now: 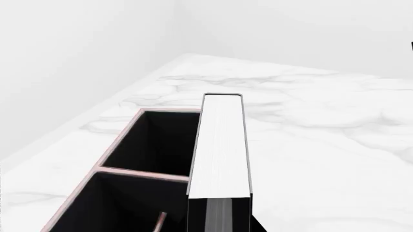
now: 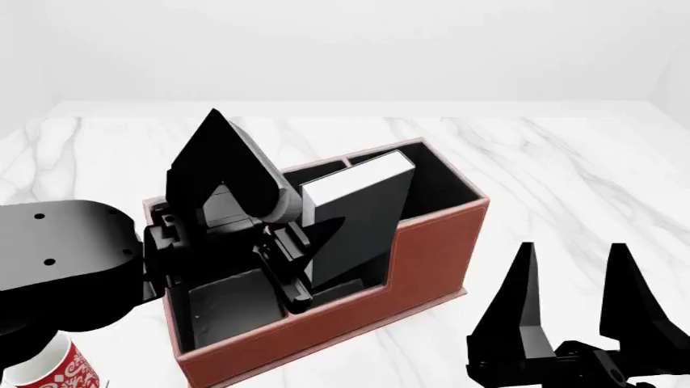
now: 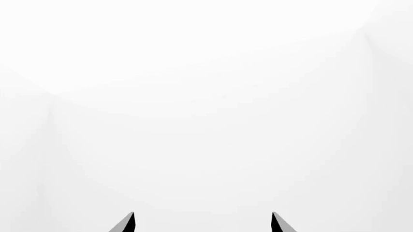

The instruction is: Pick up the book and place it in the back compartment of the caddy.

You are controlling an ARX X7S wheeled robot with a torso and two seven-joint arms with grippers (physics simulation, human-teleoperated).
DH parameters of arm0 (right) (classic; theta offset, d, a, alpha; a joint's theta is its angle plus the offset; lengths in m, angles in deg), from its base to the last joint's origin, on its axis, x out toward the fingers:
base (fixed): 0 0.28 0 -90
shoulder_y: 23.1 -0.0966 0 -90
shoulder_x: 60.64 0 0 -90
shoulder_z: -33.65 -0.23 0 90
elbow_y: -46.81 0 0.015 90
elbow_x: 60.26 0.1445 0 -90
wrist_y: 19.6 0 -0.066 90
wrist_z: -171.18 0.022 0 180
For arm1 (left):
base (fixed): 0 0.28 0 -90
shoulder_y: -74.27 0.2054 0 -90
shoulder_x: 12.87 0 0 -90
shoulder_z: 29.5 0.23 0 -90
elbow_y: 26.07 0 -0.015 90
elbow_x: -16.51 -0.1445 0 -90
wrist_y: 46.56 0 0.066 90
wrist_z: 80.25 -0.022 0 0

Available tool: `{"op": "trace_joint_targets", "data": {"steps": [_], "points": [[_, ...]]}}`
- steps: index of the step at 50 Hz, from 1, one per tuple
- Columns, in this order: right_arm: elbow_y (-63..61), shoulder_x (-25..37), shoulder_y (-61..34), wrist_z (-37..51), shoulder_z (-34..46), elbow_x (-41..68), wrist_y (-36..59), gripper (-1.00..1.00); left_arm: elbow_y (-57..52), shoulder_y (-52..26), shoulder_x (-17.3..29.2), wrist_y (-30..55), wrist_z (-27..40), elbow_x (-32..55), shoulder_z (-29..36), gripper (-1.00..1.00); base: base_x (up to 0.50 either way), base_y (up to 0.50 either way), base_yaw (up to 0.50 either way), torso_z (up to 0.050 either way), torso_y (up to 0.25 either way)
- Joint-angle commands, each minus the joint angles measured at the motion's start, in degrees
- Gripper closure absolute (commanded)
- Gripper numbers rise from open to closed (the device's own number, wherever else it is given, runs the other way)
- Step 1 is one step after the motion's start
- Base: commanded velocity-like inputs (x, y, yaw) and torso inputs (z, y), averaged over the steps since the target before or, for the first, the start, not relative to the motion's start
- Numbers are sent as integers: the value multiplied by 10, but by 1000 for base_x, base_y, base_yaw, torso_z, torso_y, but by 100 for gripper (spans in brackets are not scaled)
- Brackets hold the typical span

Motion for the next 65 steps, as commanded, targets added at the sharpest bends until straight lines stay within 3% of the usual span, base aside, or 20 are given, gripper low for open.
{"op": "trace_joint_targets", "data": {"steps": [1,65], "points": [[-1,-9,0,-11,-10,-11,0,-100,-4,2,-8,-19,-22,-37,-15,100,0,0,0,0,0],[6,-2,-3,-4,-1,-9,-3,-100,27,51,5,-91,-66,-113,29,100,0,0,0,0,1]]}}
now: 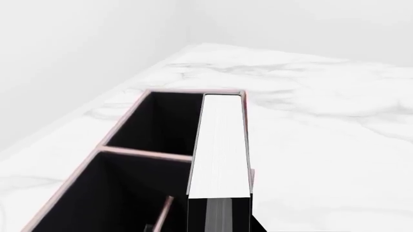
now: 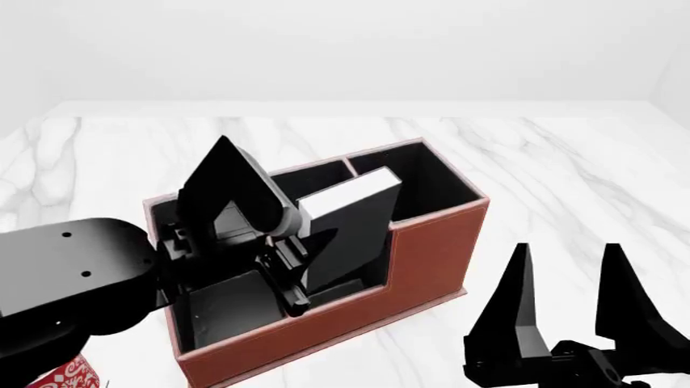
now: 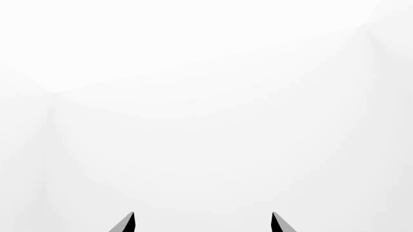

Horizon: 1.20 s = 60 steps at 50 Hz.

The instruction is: Pick up the book and place it in the back compartment of the caddy.

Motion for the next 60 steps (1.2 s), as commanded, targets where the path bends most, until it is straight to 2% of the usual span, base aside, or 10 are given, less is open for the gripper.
{"op": "trace_joint_targets", "data": {"steps": [1,17,60], "points": [[-1,-9,0,-10,-11,-10,0,-100,4,4,-11,-16,-14,-17,-25,100,0,0,0,0,10],[5,-8,-2,-10,-8,-10,-4,-100,53,4,-31,-32,-27,-18,-24,100,0,0,0,0,1],[8,-4,-4,-5,-2,-10,-4,-100,88,31,-30,-83,-64,-84,22,100,0,0,0,0,1]]}}
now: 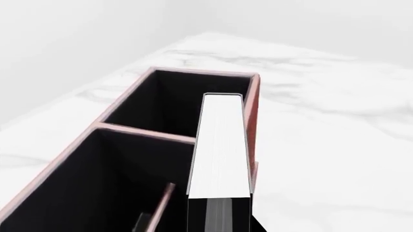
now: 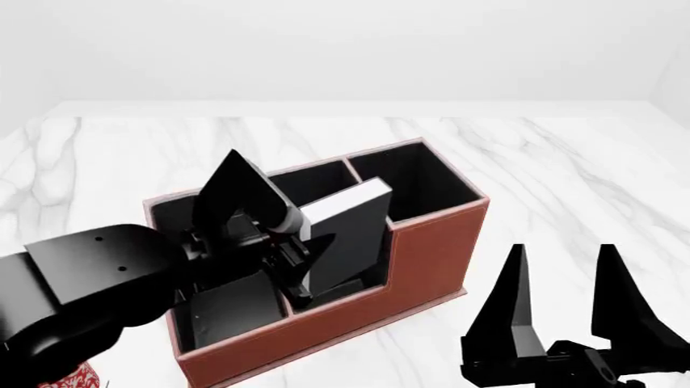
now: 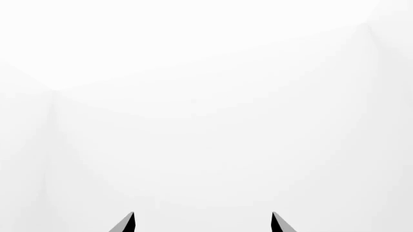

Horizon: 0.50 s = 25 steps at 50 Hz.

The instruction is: Pick up the book and place it in the back compartment of the caddy.

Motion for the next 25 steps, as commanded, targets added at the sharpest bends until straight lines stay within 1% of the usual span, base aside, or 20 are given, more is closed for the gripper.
{"op": "trace_joint_targets", "data": {"steps": [1,25], "points": [[1,-10,-1,-11,-11,-10,-1,-100,6,1,-13,-16,-15,-17,-18,100,0,0,0,0,0],[3,-8,-2,-8,-7,-11,-1,-100,33,6,-15,-42,-26,-39,-10,100,0,0,0,0,2]]}}
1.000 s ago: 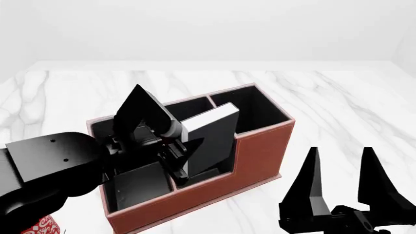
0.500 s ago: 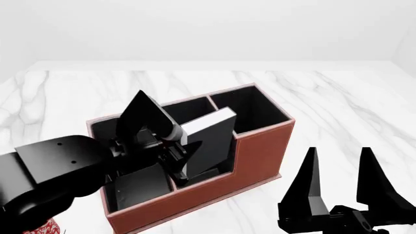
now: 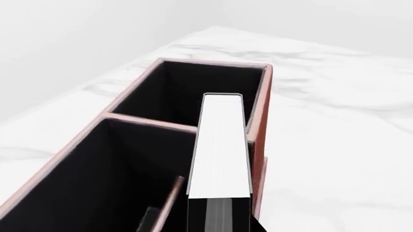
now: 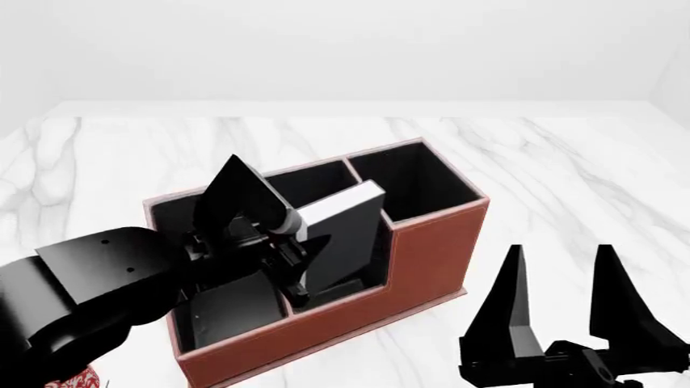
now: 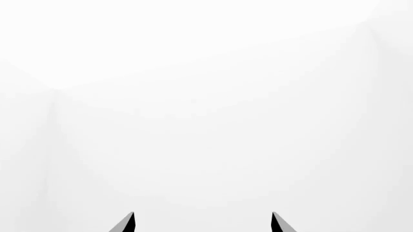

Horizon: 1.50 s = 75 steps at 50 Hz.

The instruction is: Pick up the book and place it in the back compartment of the caddy.

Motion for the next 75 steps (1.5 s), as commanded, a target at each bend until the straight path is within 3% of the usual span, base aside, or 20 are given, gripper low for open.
{"op": "trace_joint_targets", "data": {"steps": [1,51,52,75], "points": [[1,-10,-1,-11,-11,-10,0,-100,4,-2,-13,-14,-11,-6,-27,100,0,0,0,0,0],[10,-5,-5,-7,-6,-5,-5,-100,103,28,-45,-102,-60,-86,26,100,0,0,0,0,1],[11,-5,-6,-7,-5,-5,-5,-100,102,29,-45,-106,-56,-93,28,-100,0,0,0,0,0],[12,-3,-5,-5,-2,0,-6,-100,-44,36,4,-91,-45,-64,22,-100,0,0,0,0,0]]}}
